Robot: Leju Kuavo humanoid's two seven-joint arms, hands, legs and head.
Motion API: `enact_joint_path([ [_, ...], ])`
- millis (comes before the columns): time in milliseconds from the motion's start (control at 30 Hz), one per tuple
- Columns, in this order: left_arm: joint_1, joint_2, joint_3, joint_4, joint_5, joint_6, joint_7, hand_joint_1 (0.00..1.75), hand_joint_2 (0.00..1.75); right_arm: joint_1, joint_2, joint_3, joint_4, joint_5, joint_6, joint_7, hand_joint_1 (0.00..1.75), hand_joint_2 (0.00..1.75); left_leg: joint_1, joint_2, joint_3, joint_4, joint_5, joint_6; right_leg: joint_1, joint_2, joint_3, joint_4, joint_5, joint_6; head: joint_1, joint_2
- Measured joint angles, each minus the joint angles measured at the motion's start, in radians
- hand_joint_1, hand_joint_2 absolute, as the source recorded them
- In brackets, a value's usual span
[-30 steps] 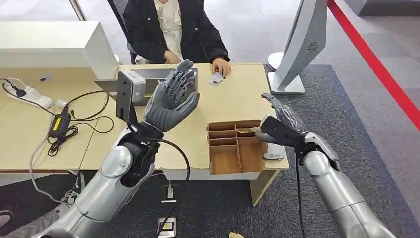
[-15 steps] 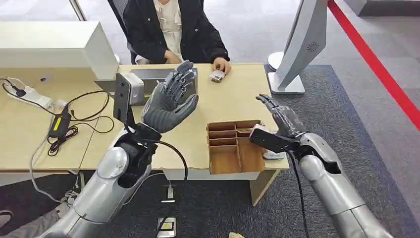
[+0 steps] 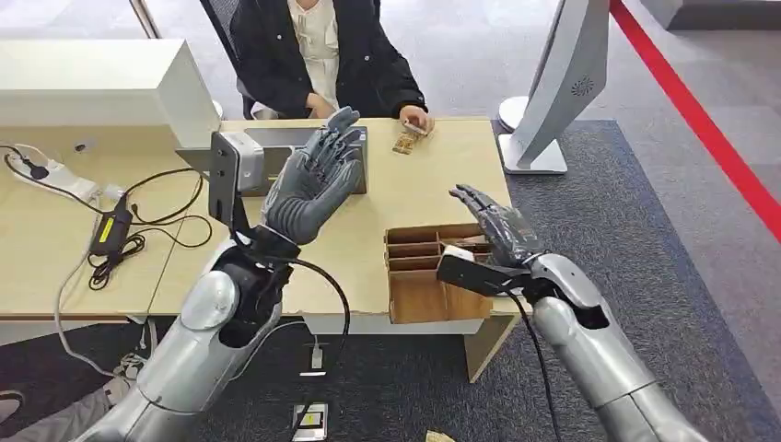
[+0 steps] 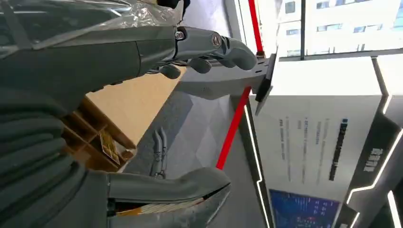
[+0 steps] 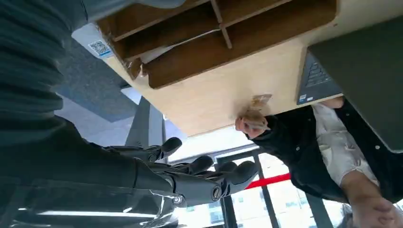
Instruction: Pass the card to the sensor for recognition and then transmit it.
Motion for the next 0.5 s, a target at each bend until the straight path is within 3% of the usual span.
enact_joint_path([
  [333,0.003,-0.002,0.000,0.000,0.000,-0.009,-0.001,0.00,0.00,0.001,0.020,0.027,0.007,0.021,-0.003,0.001,0.00,1.75,0.000,0.000,0.000,0.000,0.000,0.000,0.000,0.000,0.000,0.000,0.000,0.000,0.000,0.000],
  [500,0.005,-0.007,0.000,0.000,-0.001,-0.014,-0.001,0.00,0.00,0.001,0.051,0.057,0.036,0.059,-0.056,0.012,0.00,1.75,0.000,0.000,0.000,0.000,0.000,0.000,0.000,0.000,0.000,0.000,0.000,0.000,0.000,0.000],
])
